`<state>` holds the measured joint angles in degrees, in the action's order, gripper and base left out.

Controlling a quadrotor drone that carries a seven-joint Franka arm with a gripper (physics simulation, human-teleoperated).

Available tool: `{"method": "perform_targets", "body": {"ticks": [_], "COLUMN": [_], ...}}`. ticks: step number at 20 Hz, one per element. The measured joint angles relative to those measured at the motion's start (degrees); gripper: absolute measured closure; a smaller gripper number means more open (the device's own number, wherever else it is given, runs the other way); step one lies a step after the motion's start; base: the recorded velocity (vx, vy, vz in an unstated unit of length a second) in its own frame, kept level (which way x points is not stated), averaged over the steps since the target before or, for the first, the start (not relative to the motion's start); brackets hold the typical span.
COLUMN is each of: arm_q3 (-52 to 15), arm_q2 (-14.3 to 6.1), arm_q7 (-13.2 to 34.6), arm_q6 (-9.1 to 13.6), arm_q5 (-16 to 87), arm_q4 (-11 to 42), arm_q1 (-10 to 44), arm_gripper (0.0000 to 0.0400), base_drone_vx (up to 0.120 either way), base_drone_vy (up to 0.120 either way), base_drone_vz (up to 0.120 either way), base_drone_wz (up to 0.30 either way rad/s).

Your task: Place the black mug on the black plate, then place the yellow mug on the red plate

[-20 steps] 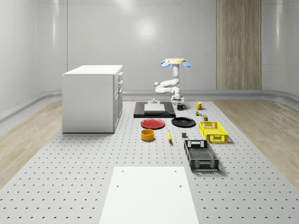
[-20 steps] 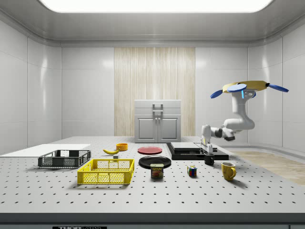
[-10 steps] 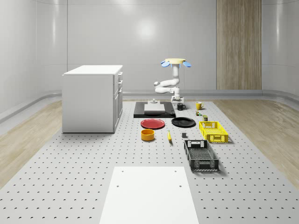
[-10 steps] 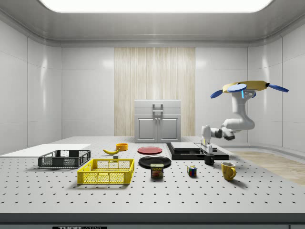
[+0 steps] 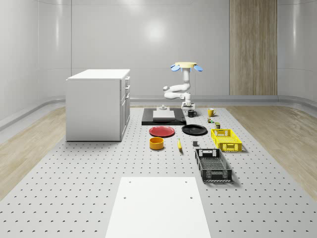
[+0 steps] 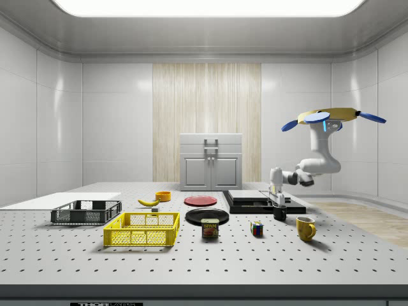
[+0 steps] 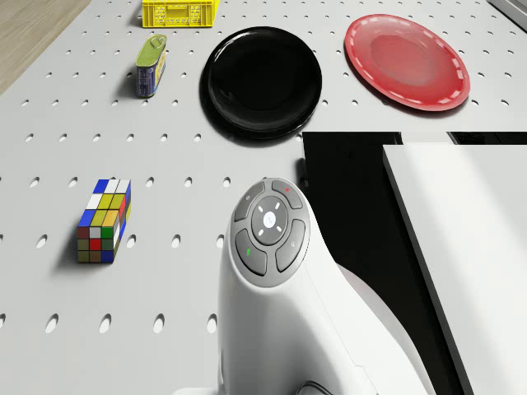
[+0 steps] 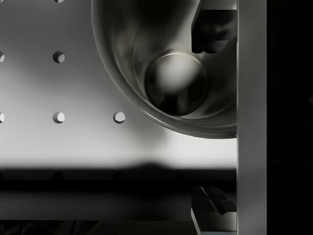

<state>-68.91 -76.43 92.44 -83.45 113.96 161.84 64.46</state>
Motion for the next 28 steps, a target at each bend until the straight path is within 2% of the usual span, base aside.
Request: {"method": "perform_targets", "body": {"ticks": [4, 6, 8, 10, 12, 17, 24, 28], "arm_q3": [-0.1, -0.1, -0.2, -0.2, -0.3, -0.4, -1.4, -4.2], "arm_q2": [-0.5, -0.8, -1.0, -1.2, -1.5, -2.0, -2.7, -2.9], "arm_q7": [0.2, 0.3, 0.4, 0.5, 0.5, 0.7, 1.1, 1.5], "arm_q6": [-0.5, -0.7, -0.9, -1.1, -1.3, -1.9, -2.1, -1.3], "arm_q5": [-0.2, -0.3, -0.5, -0.6, -0.7, -0.9, -2.1, -4.8], "arm_q4": [0.0, 0.0, 0.0, 0.0, 0.0, -0.1, 0.2, 0.8], "arm_q1": [0.2, 0.3, 0.3, 0.4, 0.5, 0.7, 1.0, 1.1], "arm_gripper": [0.0000, 0.0099, 0.0174, 0.0220, 0.0247, 0.0278, 0.0288, 0.0289], "base_drone_vx": [0.000, 0.000, 0.000, 0.000, 0.000, 0.000, 0.000, 0.000], "base_drone_vy": [0.000, 0.000, 0.000, 0.000, 0.000, 0.000, 0.000, 0.000], "base_drone_vz": [0.000, 0.000, 0.000, 0.000, 0.000, 0.000, 0.000, 0.110], "base_drone_wz": [0.000, 0.000, 0.000, 0.000, 0.000, 0.000, 0.000, 0.000]}}
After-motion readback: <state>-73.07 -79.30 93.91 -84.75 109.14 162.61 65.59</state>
